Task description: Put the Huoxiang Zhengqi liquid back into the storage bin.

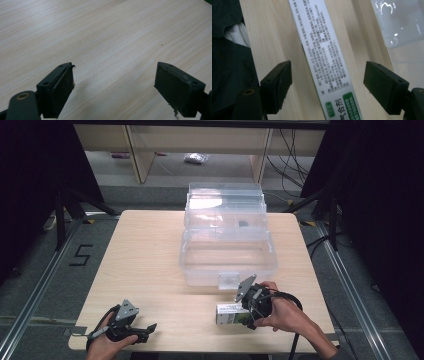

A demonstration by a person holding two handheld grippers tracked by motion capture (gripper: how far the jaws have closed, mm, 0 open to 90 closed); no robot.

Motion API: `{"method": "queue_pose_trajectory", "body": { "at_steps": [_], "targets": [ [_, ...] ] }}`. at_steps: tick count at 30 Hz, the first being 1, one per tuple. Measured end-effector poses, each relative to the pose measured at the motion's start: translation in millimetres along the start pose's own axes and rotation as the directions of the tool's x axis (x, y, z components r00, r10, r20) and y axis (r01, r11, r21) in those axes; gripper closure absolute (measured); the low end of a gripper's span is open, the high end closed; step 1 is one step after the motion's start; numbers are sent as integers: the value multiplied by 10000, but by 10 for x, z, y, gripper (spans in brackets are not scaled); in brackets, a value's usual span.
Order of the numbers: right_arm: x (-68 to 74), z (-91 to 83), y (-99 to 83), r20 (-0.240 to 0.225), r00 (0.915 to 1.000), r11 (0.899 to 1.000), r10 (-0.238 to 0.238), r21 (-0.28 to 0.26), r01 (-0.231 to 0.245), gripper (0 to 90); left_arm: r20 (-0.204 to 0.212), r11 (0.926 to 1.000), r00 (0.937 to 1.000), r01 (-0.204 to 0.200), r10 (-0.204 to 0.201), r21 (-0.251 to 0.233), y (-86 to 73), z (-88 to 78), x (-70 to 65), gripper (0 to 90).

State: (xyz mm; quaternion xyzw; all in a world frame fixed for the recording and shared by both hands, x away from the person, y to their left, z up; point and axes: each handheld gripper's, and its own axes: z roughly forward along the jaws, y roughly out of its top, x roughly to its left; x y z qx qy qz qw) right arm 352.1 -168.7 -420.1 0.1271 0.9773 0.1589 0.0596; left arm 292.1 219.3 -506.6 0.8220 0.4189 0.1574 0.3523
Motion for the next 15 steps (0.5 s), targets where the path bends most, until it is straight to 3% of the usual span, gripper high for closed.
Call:
{"method": "queue_pose_trajectory", "body": {
  "at_steps": [1,2,3,4,5,7,8,9,10,12,13,14,15],
  "targets": [
    [15,5,7,-26,9999,9998,156,87,-156,255,-1,10000,10000,-11,11,4,0,-1,-1,151],
    [7,14,19,-82,10000,9999,-10,147,12,263,8,9997,9998,194,-194,-177,-2,11,-16,151],
    [27,14,24,14,9993,9985,369,394,-369,271,12,9998,9999,158,-158,-149,-1,9,-14,151],
    [3,35,35,-83,9999,9995,-112,280,114,282,5,10000,10000,-37,37,14,1,-1,0,151],
    [24,34,41,-18,9997,9983,236,530,-235,286,5,9998,9999,-150,150,112,2,-8,9,151],
    [26,46,48,-2,9996,9978,268,605,-268,296,6,10000,10000,-66,66,47,1,-3,3,151],
    [29,57,53,-69,9996,9975,286,649,-281,315,18,9996,9998,204,-203,-171,-2,12,-17,151],
    [4,87,69,-179,9998,9980,-53,630,64,323,26,9998,9999,170,-169,-137,-1,12,-14,151],
    [8,92,71,-282,9996,9982,51,600,-34,330,28,9998,9999,166,-165,-143,-1,12,-14,151],
    [-12,124,82,-289,9993,9978,-239,615,257,356,-99,10000,9999,33,-33,-53,0,11,-3,151],
    [15,113,84,-264,9994,9957,213,902,-189,360,-100,10000,9999,38,-39,-54,0,11,-3,151],
    [-16,143,93,-384,9989,9968,-268,741,295,369,-95,10000,9999,40,-40,-51,0,12,-3,151],
    [-7,147,97,-403,9991,9964,-98,843,132,389,-75,10000,9999,69,-70,-68,-1,7,-10,151]
  ]
}}
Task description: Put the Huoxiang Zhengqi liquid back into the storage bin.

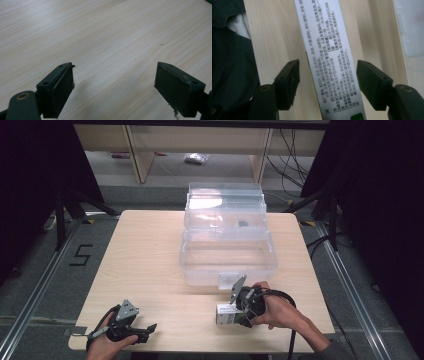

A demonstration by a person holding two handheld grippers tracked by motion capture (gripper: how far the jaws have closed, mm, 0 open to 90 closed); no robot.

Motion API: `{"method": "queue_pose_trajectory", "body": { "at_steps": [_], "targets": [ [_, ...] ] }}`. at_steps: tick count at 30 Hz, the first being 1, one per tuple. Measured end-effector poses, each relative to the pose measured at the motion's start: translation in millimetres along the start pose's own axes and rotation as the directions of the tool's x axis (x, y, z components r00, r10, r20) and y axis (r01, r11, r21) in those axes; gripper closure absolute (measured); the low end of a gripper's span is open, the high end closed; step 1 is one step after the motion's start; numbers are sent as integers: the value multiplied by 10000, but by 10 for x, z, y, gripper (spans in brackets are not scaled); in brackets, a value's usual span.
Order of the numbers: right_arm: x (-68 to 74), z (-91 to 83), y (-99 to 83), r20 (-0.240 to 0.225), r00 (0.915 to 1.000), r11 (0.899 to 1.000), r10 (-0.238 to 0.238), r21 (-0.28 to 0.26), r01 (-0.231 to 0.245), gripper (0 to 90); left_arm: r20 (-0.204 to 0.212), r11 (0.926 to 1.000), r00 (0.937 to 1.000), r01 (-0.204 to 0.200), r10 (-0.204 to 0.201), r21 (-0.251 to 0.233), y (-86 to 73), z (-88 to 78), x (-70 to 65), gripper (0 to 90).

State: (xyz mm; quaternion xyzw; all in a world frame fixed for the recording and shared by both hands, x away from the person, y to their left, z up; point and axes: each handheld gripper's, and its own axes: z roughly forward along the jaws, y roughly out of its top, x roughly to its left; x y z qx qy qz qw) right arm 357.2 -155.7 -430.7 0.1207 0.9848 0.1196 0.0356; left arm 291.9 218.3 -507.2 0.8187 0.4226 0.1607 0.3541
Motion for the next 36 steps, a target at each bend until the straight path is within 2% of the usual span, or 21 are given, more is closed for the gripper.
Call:
{"method": "queue_pose_trajectory", "body": {
  "at_steps": [1,3,4,6,10,11,12,13,14,15,19,20,21,22,24,25,27,29,30,31,36],
  "targets": [
    [-25,4,5,89,9993,9993,-352,155,351,393,20,10000,10000,12,-12,-4,0,1,-2,151],
    [-6,19,22,27,9999,9996,-131,242,130,411,92,9999,9999,113,-113,-94,-1,4,-12,151],
    [-10,29,28,-198,9995,9996,-231,176,234,427,94,9999,9999,111,-110,-91,-1,4,-12,151],
    [-30,39,40,-31,9989,9981,-465,412,466,445,90,9999,9999,109,-109,-94,-1,4,-11,151],
    [-32,54,61,-151,9984,9963,-542,655,550,477,27,10000,10000,-5,5,49,2,-2,1,151],
    [-44,55,74,-141,9966,9942,-817,694,825,484,105,9999,9999,119,-118,-107,-2,5,-13,151],
    [-23,54,80,-150,9982,9951,-573,798,583,499,114,9998,9999,114,-113,-136,-4,7,-14,151],
    [-21,55,86,-175,9979,9941,-620,876,633,510,118,9999,9999,107,-106,-128,-3,6,-13,151],
    [-36,64,105,-206,9948,9908,-996,899,1011,512,109,9999,9999,121,-120,-104,-1,4,-14,151],
    [-20,66,106,-183,9970,9921,-759,988,773,516,107,9999,9999,109,-108,-93,0,2,-13,151],
    [-48,93,125,-232,9921,9876,-1230,953,1246,552,149,9999,9998,100,-99,-59,-1,3,-9,151],
    [-45,86,144,-197,9908,9837,-1339,1182,1353,568,127,9999,9998,130,-129,-83,-2,5,-14,151],
    [-25,82,145,-107,9947,9856,-1020,1343,1025,576,124,9998,9998,146,-144,-98,-3,6,-18,151],
    [-52,95,161,-142,9878,9795,-1548,1285,1553,582,135,9998,9998,152,-151,-84,-2,6,-19,151],
    [-35,89,182,-190,9888,9757,-1483,1601,1495,598,131,9998,9998,148,-146,-112,-2,5,-17,151],
    [-53,101,189,-240,9835,9722,-1795,1487,1811,605,126,9999,9998,136,-135,-92,-2,5,-15,152],
    [-35,91,198,-265,9888,9741,-1466,1701,1490,616,131,9999,9998,131,-130,-87,-2,4,-14,151],
    [-36,87,204,-311,9883,9714,-1490,1821,1522,621,132,9999,9998,135,-134,-91,-2,4,-15,151],
    [-54,92,221,-302,9797,9639,-1982,1756,2004,628,134,9999,9998,137,-136,-90,-2,4,-16,151],
    [-39,90,219,-339,9845,9674,-1718,1827,1751,635,135,9999,9998,148,-147,-85,-2,4,-17,151],
    [-38,82,230,-429,9849,9666,-1675,1896,1726,644,165,9999,9998,132,-130,-70,-1,4,-10,151]
  ]
}}
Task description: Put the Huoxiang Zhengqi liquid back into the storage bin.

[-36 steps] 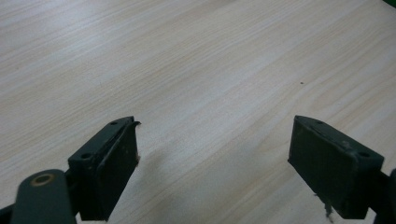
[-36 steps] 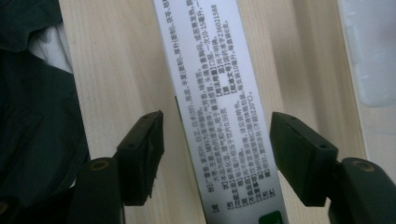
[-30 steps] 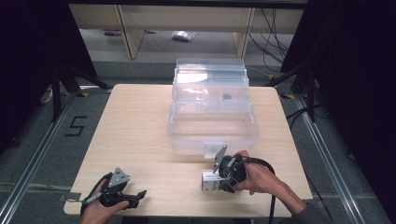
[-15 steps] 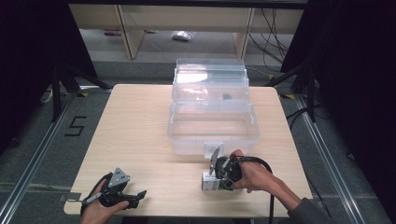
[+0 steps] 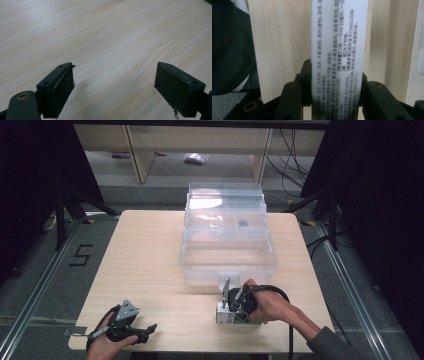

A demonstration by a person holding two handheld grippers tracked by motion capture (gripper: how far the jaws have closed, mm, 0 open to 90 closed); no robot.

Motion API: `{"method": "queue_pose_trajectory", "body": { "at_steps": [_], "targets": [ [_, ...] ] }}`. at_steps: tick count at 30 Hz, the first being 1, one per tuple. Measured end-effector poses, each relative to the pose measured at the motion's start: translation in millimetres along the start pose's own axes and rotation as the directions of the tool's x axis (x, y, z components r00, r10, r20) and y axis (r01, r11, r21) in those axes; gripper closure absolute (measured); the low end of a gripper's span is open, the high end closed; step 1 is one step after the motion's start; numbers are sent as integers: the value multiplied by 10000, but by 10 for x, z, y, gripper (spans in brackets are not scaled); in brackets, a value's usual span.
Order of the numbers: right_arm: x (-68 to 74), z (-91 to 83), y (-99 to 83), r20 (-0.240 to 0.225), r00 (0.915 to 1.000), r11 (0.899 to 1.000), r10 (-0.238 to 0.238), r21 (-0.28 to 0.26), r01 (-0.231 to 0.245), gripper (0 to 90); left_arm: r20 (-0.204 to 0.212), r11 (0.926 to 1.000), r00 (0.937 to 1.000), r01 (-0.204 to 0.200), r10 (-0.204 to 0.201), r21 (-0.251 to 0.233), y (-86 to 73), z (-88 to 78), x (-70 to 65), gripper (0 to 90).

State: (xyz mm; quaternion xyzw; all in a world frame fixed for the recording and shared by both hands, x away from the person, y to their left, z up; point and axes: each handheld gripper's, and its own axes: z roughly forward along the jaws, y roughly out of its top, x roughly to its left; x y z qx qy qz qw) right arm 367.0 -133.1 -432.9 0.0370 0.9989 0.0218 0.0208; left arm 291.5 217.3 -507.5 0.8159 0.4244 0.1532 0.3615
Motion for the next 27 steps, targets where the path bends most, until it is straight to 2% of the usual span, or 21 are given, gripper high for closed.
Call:
{"method": "queue_pose_trajectory", "body": {
  "at_steps": [1,2,3,4,5,9,10,12,13,15,16,19,20,22,24,25,26,27],
  "targets": [
    [-12,1,-4,-21,9998,9998,-210,-52,210,644,4,10000,10000,-4,4,-4,0,0,0,151],
    [-6,-8,-10,-63,9999,10000,-93,-36,93,644,2,10000,10000,5,-5,-5,0,0,-1,151],
    [-28,-6,-15,-46,9990,9988,-455,-209,454,644,-6,10000,10000,-7,7,1,0,0,1,151],
    [-3,-27,-24,-46,10000,9999,-25,-117,25,644,-10,10000,10000,-5,5,-10,0,1,1,151],
    [-4,-57,-37,-53,10000,9998,-46,-169,45,644,-150,9999,9998,-125,126,90,1,1,15,151],
    [-17,-106,-50,-107,9999,9998,-35,-184,33,644,-151,9996,9996,-215,218,168,3,-5,21,151],
    [-38,-116,-58,-39,9996,9991,-282,-304,281,644,-154,9999,9998,-132,133,92,1,0,16,151],
    [-39,-159,-67,-16,9999,9996,-134,-238,134,644,-131,9998,9998,-154,156,120,2,-7,15,151],
    [-36,-198,-76,-44,9999,9996,114,-271,-115,644,-128,9999,9998,-135,137,88,2,-6,13,151],
    [-40,-219,-76,-75,9999,9996,112,-265,-114,644,-139,9996,9997,-207,210,166,3,-11,19,151],
    [-68,-254,-75,-5,9998,9992,-200,-340,200,644,-133,9998,9998,-145,147,112,2,-8,15,151],
    [-72,-312,-85,-9,10000,9997,85,-220,-85,645,-139,9998,9998,-153,155,112,3,-8,16,152],
    [-90,-326,-87,49,9999,9995,-130,-286,131,645,-140,9999,9998,-126,127,80,3,-7,14,151],
    [-101,-341,-92,83,9997,9993,-212,-299,215,645,-138,9998,9998,-166,167,121,3,-9,17,151],
    [-100,-374,-104,-18,10000,9992,6,-388,-7,645,-138,9998,9998,-157,159,123,2,-8,16,151],
    [-115,-386,-108,-6,9999,9991,-144,-404,144,645,-136,9998,9998,-149,150,115,2,-8,16,151],
    [-107,-405,-108,-9,10000,9993,-55,-361,54,645,-142,9999,9998,-128,130,90,2,-7,14,151],
    [-131,-420,-109,28,9993,9983,-384,-449,385,645,-135,9998,9998,-160,161,115,2,-8,16,151]
  ]
}}
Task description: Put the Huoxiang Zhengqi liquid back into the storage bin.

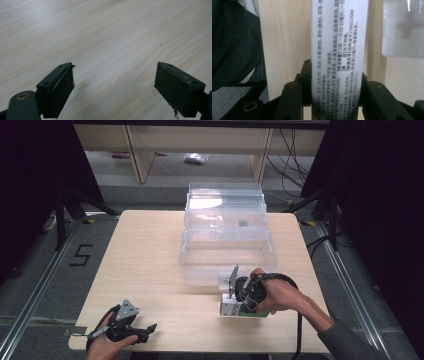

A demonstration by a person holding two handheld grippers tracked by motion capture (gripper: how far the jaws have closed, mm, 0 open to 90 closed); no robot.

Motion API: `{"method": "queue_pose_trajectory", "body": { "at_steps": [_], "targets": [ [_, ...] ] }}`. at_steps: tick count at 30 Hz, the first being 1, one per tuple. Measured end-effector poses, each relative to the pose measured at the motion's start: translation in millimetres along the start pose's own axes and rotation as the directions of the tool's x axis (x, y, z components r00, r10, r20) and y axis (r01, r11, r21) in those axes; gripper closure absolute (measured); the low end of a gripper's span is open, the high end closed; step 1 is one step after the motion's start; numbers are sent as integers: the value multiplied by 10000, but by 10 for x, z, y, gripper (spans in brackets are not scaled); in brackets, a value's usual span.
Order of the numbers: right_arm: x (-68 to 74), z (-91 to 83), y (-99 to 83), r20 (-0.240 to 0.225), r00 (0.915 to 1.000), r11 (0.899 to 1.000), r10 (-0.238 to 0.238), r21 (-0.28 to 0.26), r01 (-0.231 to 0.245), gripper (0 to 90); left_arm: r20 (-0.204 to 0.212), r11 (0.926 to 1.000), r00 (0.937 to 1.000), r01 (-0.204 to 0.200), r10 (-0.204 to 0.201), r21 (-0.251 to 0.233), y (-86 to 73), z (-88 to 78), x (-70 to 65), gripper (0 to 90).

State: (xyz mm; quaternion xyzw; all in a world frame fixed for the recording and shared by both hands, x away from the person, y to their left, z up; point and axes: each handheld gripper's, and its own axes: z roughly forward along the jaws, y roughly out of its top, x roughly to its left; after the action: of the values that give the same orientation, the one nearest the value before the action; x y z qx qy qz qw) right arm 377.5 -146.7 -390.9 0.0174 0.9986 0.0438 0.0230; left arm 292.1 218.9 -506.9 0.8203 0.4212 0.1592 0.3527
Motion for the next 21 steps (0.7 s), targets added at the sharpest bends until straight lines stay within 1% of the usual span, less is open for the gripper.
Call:
{"method": "queue_pose_trajectory", "body": {
  "at_steps": [1,2,3,4,5,6,7,8,9,10,11,12,13,14,15,16,17,18,19,20,21],
  "targets": [
    [4,-22,-5,-29,9997,9997,231,17,-231,645,9,10000,10000,19,-19,-3,-1,1,0,151],
    [-19,-34,-13,12,10000,9999,25,-97,-25,645,80,9997,9998,-170,169,161,0,-11,13,151],
    [-25,-75,-11,-18,10000,10000,64,-58,-64,645,80,9997,9998,-182,181,183,0,-11,15,151],
    [-6,-101,-19,7,9987,9987,512,34,-512,645,90,9999,9999,130,-129,-77,-3,5,-7,151],
    [-33,-133,-23,-30,9995,9995,321,-21,-321,645,71,10000,10000,20,-20,5,-2,-2,1,151],
    [-60,-144,-26,24,10000,9999,15,-169,-15,645,79,9998,9999,-135,134,118,1,-12,11,151],
    [-44,-177,-39,80,9988,9988,488,-88,-487,645,77,9998,9999,143,-142,-118,-1,5,-7,151],
    [-54,-202,-38,0,9987,9986,507,-141,-507,645,79,9998,9999,154,-153,-127,-2,5,-8,151],
    [-64,-227,-44,40,9983,9982,577,-165,-577,645,78,9999,9999,135,-134,-104,-2,4,-7,151],
    [-89,-244,-52,78,9991,9988,406,-264,-404,645,80,9998,9998,167,-166,-124,-3,5,-9,151],
    [-107,-272,-49,117,9996,9994,242,-235,-239,645,73,9999,9999,-106,105,94,0,-10,10,151],
    [-98,-299,-56,82,9982,9980,598,-200,-596,645,82,9998,9998,160,-159,-140,-1,5,-9,151],
    [-129,-344,-60,143,9994,9992,308,-245,-304,645,68,10000,10000,65,-64,-57,-1,-1,-2,151],
    [-129,-344,-60,143,9994,9992,308,-245,-304,645,74,9998,9999,144,-143,-132,-1,4,-8,151],
    [-118,-367,-70,133,9978,9976,648,-256,-645,645,74,9998,9999,150,-149,-124,-2,5,-7,151],
    [-145,-402,-83,158,9986,9980,500,-389,-494,645,68,9998,9999,139,-139,-105,-1,4,-6,151],
    [-145,-402,-83,158,9986,9980,500,-389,-494,645,71,9998,9999,144,-143,-114,-1,4,-7,151],
    [-154,-425,-84,182,9991,9986,395,-347,-389,645,73,9998,9999,147,-146,-125,-2,4,-7,151],
    [-172,-439,-91,183,9996,9989,220,-419,-212,645,73,9998,9999,150,-149,-130,-2,4,-8,151],
    [-168,-467,-96,115,9990,9985,423,-366,-419,645,75,9998,9999,149,-148,-122,-2,5,-6,151],
    [-167,-488,-98,164,9984,9980,534,-345,-528,645,72,9998,9999,147,-146,-120,-2,5,-6,151]
  ]
}}
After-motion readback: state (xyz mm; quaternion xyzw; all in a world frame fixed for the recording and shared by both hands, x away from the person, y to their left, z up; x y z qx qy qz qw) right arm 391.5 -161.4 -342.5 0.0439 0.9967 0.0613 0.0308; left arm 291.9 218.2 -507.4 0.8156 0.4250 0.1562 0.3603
